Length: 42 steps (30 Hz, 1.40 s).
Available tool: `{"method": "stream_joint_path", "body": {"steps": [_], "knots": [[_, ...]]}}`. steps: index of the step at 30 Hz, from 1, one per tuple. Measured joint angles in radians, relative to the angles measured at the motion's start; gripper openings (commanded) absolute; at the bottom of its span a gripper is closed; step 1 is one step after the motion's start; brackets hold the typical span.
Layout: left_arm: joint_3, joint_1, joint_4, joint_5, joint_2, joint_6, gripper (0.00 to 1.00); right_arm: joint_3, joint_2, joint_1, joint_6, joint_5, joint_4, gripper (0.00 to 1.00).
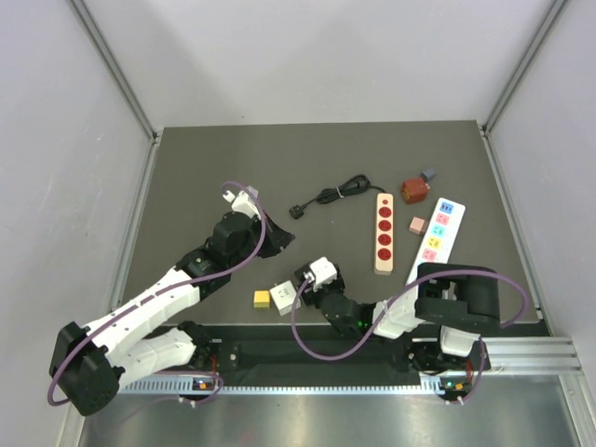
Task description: Pull the plug off the socket
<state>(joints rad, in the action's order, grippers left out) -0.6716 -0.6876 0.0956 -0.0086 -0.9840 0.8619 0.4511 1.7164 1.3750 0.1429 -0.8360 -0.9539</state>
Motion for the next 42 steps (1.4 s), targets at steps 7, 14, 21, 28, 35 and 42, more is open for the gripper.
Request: {"method": "stream_joint_path", "body": {"steps": [7, 14, 21, 28, 35, 42], "knots": [[0.006, 0.000, 0.000, 0.000, 0.000, 0.003, 0.00, -0.009, -0.013, 0.039, 0.018, -0.007, 0.013, 0.55], [0.011, 0.000, -0.005, 0.000, 0.000, 0.004, 0.00, -0.045, -0.107, 0.051, 0.056, -0.007, 0.124, 0.90], [0.014, 0.000, -0.009, 0.000, 0.000, 0.004, 0.00, -0.041, -0.225, 0.051, 0.059, -0.022, 0.246, 1.00], [0.014, 0.000, -0.013, 0.000, -0.001, 0.003, 0.00, 0.009, -0.420, 0.051, 0.028, -0.049, 0.366, 1.00], [0.014, 0.000, -0.038, 0.023, -0.030, 0.003, 0.00, 0.091, -0.583, -0.048, 0.086, -0.101, 0.603, 1.00], [0.013, 0.000, -0.114, 0.137, -0.149, 0.003, 0.00, 0.221, -0.618, -0.483, 0.321, -0.078, 1.036, 1.00]]}}
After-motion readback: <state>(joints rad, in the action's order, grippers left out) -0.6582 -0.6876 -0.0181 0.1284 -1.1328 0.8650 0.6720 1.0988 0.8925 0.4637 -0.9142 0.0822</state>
